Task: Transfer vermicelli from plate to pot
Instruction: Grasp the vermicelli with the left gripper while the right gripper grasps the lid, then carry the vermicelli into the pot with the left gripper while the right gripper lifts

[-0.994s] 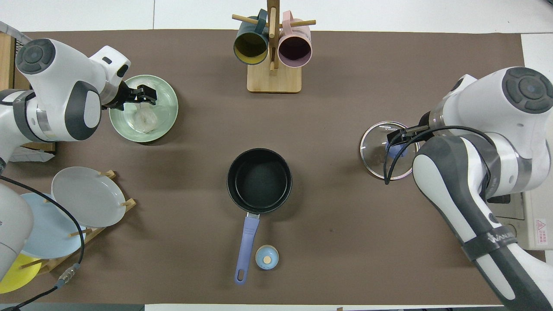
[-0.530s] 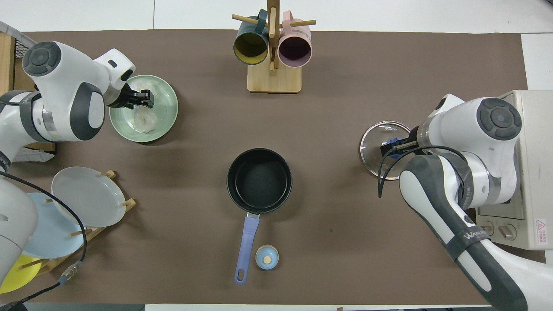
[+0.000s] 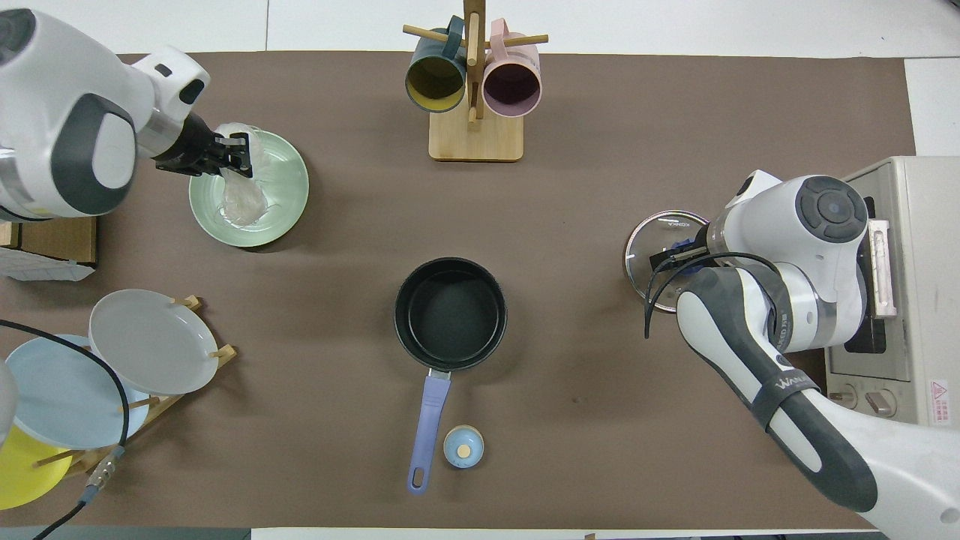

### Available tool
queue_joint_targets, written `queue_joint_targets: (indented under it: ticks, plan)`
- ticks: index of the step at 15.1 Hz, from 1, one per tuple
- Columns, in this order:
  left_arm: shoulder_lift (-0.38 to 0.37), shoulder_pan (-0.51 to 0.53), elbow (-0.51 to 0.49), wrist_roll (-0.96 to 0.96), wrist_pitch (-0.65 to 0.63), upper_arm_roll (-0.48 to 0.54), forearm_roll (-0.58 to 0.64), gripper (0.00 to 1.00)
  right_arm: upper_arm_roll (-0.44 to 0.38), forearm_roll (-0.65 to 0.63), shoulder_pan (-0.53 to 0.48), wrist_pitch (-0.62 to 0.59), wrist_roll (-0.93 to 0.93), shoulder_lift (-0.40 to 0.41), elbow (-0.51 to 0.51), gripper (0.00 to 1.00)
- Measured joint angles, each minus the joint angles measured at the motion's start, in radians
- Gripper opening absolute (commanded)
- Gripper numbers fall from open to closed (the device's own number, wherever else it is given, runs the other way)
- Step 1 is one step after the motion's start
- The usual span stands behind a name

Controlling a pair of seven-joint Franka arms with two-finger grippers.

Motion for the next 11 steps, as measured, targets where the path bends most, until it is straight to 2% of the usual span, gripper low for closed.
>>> queue_joint_targets:
  ticks: [2, 4, 6, 8, 11]
  plan:
    - [-0.071, -0.047, 0.057, -0.143, -0.163, -0.016, -0.029, 0.0, 0.0, 0.0, 0.0, 0.0, -0.003, 0.0, 0.0, 0.97]
    - [-0.14, -0.138, 0.067, -0.303, -0.215, -0.042, -0.042, 0.0, 0.0, 0.0, 0.0, 0.0, -0.019, 0.0, 0.001, 0.8]
    - [-0.174, -0.252, 0.049, -0.435, -0.223, -0.053, -0.043, 0.0, 0.0, 0.0, 0.0, 0.0, -0.021, 0.0, 0.001, 0.75]
    - [-0.194, -0.349, -0.017, -0.504, -0.197, -0.056, -0.043, 0.0, 0.001, 0.0, 0.0, 0.0, -0.021, 0.0, 0.001, 0.69]
    - [-0.235, -0.442, -0.207, -0.537, -0.073, -0.057, -0.043, 0.0, 0.003, 0.0, 0.001, 0.0, -0.022, 0.0, 0.001, 0.62]
